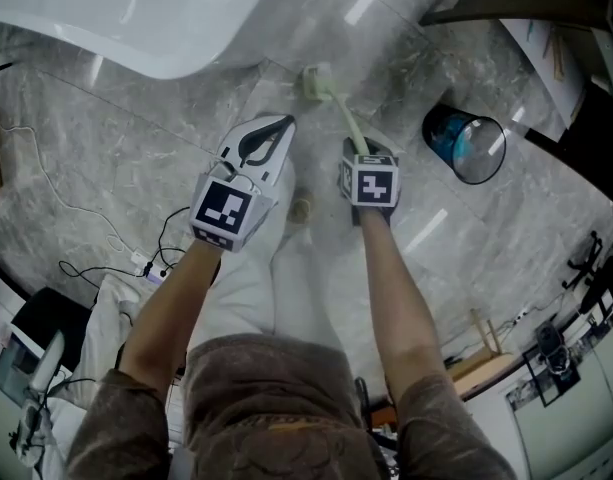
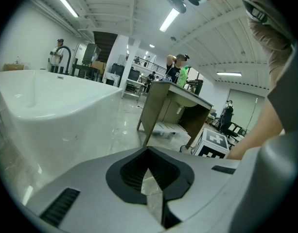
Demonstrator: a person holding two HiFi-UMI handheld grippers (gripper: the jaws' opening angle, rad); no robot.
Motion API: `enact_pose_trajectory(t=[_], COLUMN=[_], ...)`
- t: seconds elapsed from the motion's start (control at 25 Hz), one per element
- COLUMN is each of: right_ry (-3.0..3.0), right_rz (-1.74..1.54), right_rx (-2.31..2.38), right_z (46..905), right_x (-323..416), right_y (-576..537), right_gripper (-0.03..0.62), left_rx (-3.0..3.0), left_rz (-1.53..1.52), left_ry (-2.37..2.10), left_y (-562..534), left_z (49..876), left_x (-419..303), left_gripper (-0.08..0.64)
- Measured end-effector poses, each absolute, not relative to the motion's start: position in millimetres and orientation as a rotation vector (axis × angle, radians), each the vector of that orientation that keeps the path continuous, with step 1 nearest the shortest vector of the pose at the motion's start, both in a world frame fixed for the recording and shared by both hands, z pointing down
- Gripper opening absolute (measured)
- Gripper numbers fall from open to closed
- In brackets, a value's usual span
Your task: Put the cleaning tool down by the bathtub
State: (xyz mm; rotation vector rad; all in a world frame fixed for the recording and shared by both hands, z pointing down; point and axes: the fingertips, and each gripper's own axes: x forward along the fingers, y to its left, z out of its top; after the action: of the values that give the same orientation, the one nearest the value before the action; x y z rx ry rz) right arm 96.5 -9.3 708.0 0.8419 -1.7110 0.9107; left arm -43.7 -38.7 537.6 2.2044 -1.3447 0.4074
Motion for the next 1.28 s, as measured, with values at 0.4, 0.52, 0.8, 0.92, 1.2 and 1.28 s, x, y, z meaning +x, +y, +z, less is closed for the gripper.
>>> enact_pose_trajectory(t=[0.4,0.52,0.8,0.92,1.2,1.28], right_ry=[-1.622,-1.613,-1.548,-1.568,-1.493,-1.482], right_rz=[0.945,0.939,0.946,0.947,1.006,1.005], right_rx=[0.810,0.805,0.762,0.753,0.714,0.706], right_z=[743.4,749.9,763.6,771.0,786.2,788.6], right_x=[90.0,85.6,82.2,74.3,66.3,64.8], right_y=[-18.2,-24.5,-28.3,-33.9,-29.5,-30.8], right_gripper=[0.077,0.077,0.078,0.078,0.078,0.078], left_rx=[2.200,2.208,2.222,2.222,2.206,2.199], left_rz=[0.419,0.419,0.427,0.434,0.444,0.444], left_ry=[-1.322,-1.318,-1.282,-1.270,-1.253,-1.250], left_y=[-46.9,-50.5,-51.8,-51.4,-52.7,-54.5], left_z=[545.9,548.4,553.6,557.1,562.1,562.9], left_x=[-53.9,-56.0,-53.7,-57.3,-62.5,-62.7], left_gripper=[0.006,0.006,0.006,0.006,0.006,0.006])
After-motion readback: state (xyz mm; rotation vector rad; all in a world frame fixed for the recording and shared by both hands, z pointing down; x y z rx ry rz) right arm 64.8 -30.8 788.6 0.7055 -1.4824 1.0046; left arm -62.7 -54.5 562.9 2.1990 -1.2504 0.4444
